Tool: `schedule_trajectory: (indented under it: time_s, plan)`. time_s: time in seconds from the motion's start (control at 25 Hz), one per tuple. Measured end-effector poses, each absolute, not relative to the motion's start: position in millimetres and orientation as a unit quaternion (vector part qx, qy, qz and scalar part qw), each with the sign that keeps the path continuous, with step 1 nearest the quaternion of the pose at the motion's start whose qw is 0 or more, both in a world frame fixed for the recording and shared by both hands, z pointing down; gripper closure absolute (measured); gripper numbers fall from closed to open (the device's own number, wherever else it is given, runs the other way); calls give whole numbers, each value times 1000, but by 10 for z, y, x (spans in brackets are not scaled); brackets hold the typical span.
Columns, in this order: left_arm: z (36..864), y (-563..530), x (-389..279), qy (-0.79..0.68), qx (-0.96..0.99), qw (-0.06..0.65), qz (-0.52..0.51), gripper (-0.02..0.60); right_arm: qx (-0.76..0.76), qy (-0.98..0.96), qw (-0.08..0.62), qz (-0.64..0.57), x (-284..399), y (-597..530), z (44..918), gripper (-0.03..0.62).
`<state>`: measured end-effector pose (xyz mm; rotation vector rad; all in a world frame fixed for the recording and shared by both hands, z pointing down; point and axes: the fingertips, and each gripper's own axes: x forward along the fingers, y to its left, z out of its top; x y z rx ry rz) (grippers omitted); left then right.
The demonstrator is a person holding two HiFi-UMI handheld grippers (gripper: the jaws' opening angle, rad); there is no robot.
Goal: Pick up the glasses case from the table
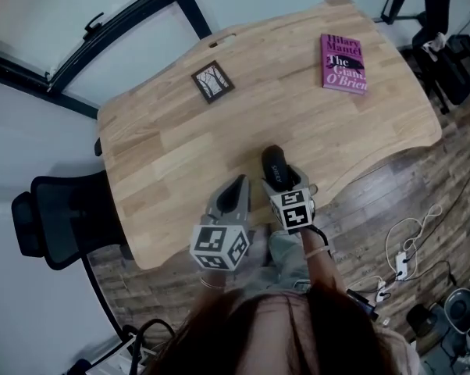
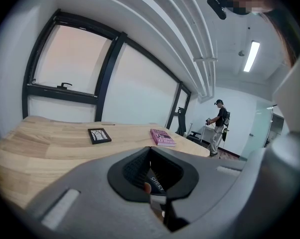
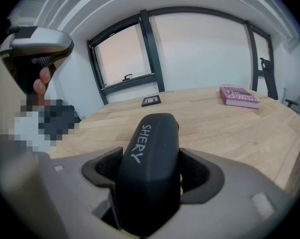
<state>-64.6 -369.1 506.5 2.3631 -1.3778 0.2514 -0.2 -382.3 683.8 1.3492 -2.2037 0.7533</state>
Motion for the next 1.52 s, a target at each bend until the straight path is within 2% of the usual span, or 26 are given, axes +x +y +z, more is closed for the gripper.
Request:
schedule_trajectory:
  time_s: [1.52]
  plan:
    - [4477, -2693, -805, -473, 867, 153, 44, 572, 533, -812, 150, 184, 28, -3095, 5618, 241]
